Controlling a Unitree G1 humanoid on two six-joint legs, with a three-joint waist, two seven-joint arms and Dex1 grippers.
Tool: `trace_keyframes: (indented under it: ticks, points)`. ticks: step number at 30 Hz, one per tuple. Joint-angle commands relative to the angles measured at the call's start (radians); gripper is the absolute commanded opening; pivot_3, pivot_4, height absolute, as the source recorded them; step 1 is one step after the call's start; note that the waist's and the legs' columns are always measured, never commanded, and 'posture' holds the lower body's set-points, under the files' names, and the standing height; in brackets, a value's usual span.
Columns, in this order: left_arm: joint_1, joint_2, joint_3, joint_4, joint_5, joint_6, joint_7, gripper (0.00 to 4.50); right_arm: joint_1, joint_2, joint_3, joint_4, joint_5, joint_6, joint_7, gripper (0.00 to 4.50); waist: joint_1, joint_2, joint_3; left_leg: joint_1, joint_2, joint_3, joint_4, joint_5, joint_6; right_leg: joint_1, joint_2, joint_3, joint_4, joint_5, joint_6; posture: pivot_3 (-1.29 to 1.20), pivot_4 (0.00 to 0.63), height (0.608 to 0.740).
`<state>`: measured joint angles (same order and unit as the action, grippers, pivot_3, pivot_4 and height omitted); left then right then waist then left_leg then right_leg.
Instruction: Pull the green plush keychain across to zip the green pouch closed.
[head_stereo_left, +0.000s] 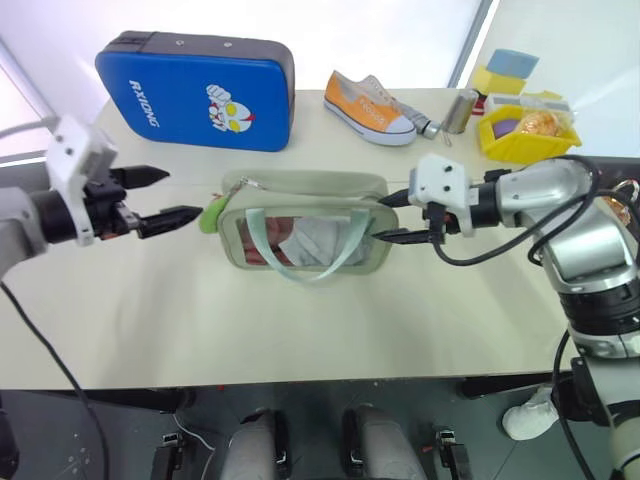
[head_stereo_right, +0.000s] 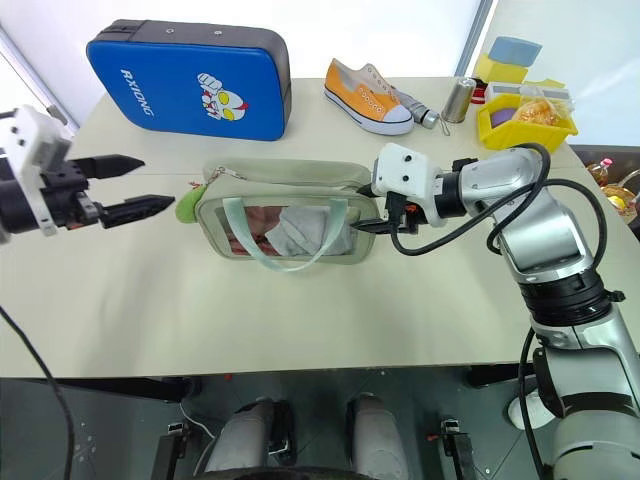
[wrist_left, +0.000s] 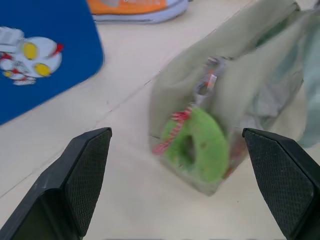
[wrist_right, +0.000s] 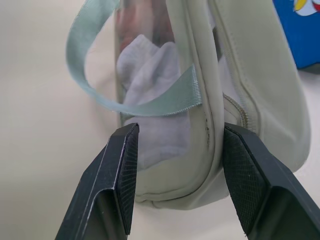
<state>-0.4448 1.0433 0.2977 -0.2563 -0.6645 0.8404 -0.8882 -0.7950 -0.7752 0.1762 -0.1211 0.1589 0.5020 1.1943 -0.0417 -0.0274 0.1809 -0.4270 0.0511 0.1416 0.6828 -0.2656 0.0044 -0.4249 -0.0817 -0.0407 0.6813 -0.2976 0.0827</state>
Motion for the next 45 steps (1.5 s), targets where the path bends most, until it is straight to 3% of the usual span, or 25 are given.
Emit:
trace_keyframes:
  ticks: [1,3,9,12,18,28,32,39,42,45]
  points:
    - [0.001,-0.009,-0.034,-0.048,0.024,-0.023,0.014,4.50,-0.024,0.020,-0.005,0.000,0.002,-0.013,-0.026,1.12,0.000,0.000,0.000,0.000,0.000,0.000,0.000,0.000,0.000,0.000,0.000,0.000,0.000,0.000,0.000,0.00,0.150,0.740]
    - [0.014,-0.011,-0.055,-0.064,0.040,-0.032,0.014,4.50,-0.024,0.022,-0.002,-0.002,0.004,-0.014,-0.030,0.10,0.000,0.000,0.000,0.000,0.000,0.000,0.000,0.000,0.000,0.000,0.000,0.000,0.000,0.000,0.000,0.00,0.150,0.740]
    - [0.045,-0.008,-0.065,-0.058,0.066,-0.062,0.000,4.50,-0.025,0.019,0.010,0.010,-0.013,-0.035,-0.043,0.04,0.000,0.000,0.000,0.000,0.000,0.000,0.000,0.000,0.000,0.000,0.000,0.000,0.000,0.000,0.000,0.00,0.150,0.740]
    - [0.053,-0.002,-0.060,-0.046,0.074,-0.075,-0.014,3.20,-0.023,0.020,0.011,0.011,-0.012,-0.035,-0.046,0.00,0.000,0.000,0.000,0.000,0.000,0.000,0.000,0.000,0.000,0.000,0.000,0.000,0.000,0.000,0.000,0.00,0.150,0.740]
    - [0.041,-0.028,-0.064,-0.015,0.078,-0.089,-0.008,0.05,-0.031,0.029,0.011,0.006,-0.004,-0.021,-0.053,0.00,0.000,0.000,0.000,0.000,0.000,0.000,0.000,0.000,0.000,0.000,0.000,0.000,0.000,0.000,0.000,0.00,0.150,0.740]
    - [-0.215,-0.012,-0.049,0.067,0.007,-0.023,-0.030,0.05,-0.046,0.039,0.011,0.035,-0.014,-0.035,-0.061,0.00,0.000,0.000,0.000,0.000,0.000,0.000,0.000,0.000,0.000,0.000,0.001,0.000,0.000,0.000,0.000,0.00,0.150,0.740]
    - [-0.277,-0.047,-0.152,0.012,0.036,-0.046,-0.039,0.05,-0.053,0.048,0.014,0.047,-0.019,-0.038,-0.065,0.00,0.000,0.000,0.000,0.000,0.000,0.000,0.000,0.000,0.000,0.000,0.001,0.000,0.000,0.000,0.000,0.00,0.150,0.740]
    - [-0.276,-0.092,-0.343,-0.007,0.207,-0.193,-0.068,0.05,-0.062,0.065,0.019,0.074,-0.034,-0.049,-0.077,0.00,-0.003,0.000,0.000,0.000,0.000,0.000,0.001,0.000,0.000,0.000,0.002,0.000,0.000,0.000,0.000,0.00,0.150,0.740]
    - [-0.301,-0.102,-0.336,0.048,0.236,-0.222,-0.067,0.98,-0.059,0.064,0.016,0.077,-0.035,-0.051,-0.081,0.00,-0.001,0.000,0.000,0.000,0.000,0.000,0.000,0.000,0.000,0.000,0.002,0.000,0.000,0.000,0.000,0.00,0.150,0.740]
    - [-0.311,-0.077,-0.317,0.061,0.248,-0.224,-0.086,2.52,-0.057,0.066,0.013,0.073,-0.035,-0.047,-0.088,0.00,0.000,0.000,0.000,0.000,0.000,0.000,0.001,0.000,0.000,0.000,0.002,0.000,0.000,0.000,0.000,0.00,0.150,0.740]
